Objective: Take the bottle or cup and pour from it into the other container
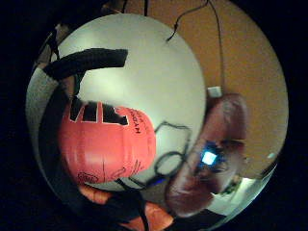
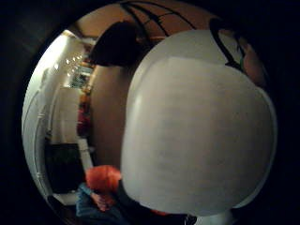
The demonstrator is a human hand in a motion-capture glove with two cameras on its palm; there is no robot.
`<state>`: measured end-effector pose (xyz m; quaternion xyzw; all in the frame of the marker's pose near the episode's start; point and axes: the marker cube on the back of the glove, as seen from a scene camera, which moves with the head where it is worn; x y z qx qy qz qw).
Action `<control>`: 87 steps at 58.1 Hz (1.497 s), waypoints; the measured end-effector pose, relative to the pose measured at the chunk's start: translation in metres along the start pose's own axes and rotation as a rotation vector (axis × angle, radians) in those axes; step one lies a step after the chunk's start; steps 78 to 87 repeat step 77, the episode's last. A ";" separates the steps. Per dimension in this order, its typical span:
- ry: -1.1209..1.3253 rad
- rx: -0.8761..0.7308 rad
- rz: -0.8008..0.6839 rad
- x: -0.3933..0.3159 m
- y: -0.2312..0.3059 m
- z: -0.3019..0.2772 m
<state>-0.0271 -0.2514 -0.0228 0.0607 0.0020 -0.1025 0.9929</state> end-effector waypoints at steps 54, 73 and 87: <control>0.725 -0.243 -0.119 -0.103 0.012 0.012; 0.614 -0.227 -0.107 -0.099 0.012 0.012; 0.607 -0.227 -0.107 -0.099 0.012 0.013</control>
